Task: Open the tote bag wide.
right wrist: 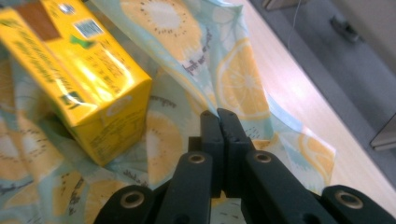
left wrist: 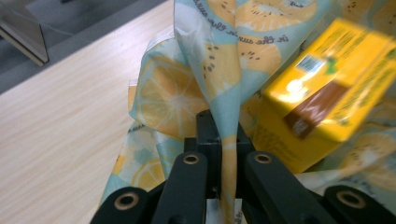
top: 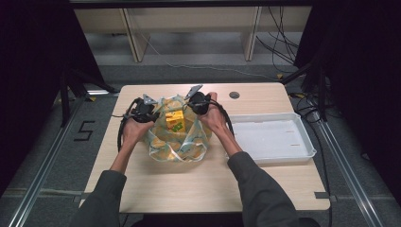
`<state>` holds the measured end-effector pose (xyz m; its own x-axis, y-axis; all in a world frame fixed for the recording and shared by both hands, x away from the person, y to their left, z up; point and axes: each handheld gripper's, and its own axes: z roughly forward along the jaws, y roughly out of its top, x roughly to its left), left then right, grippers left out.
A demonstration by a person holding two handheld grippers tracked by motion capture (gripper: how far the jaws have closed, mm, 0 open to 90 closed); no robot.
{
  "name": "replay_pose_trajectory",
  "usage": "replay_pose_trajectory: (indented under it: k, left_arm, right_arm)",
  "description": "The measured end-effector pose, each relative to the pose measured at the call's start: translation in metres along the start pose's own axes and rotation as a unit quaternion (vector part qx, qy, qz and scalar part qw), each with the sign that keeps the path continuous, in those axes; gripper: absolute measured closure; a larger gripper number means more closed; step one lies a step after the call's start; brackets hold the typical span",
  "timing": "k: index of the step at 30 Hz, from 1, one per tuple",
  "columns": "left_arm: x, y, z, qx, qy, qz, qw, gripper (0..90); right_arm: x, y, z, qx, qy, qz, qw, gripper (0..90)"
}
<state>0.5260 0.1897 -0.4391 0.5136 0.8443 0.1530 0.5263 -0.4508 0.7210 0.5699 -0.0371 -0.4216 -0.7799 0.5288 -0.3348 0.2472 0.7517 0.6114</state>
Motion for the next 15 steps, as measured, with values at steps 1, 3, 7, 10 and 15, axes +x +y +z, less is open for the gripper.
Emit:
replay_pose_trajectory:
  k: [1, 3, 7, 10, 15]
  left_arm:
    - [0.000, 0.000, 0.000, 0.000, 0.000, 0.000, 1.0000, 88.2]
    - [0.001, -0.006, 0.008, 0.008, -0.002, -0.006, 0.9999, 88.1]
    - [-0.001, -0.018, 0.020, 0.029, -0.008, -0.011, 0.9995, 88.0]
    - [-0.003, -0.029, 0.027, 0.048, -0.007, -0.003, 0.9988, 87.8]
    - [-0.008, -0.039, 0.030, 0.063, -0.014, 0.006, 0.9979, 86.8]
  right_arm:
    - [0.000, 0.000, 0.000, 0.000, 0.000, 0.000, 1.0000, 90.0]
    - [0.003, -0.001, 0.010, 0.008, 0.006, 0.011, 0.9999, 90.0]
    - [0.006, -0.008, 0.024, 0.031, 0.029, 0.027, 0.9987, 90.0]
    - [0.006, -0.014, 0.028, 0.042, 0.039, 0.034, 0.9978, 86.8]
    - [0.008, -0.024, 0.031, 0.067, 0.057, 0.062, 0.9942, 82.5]
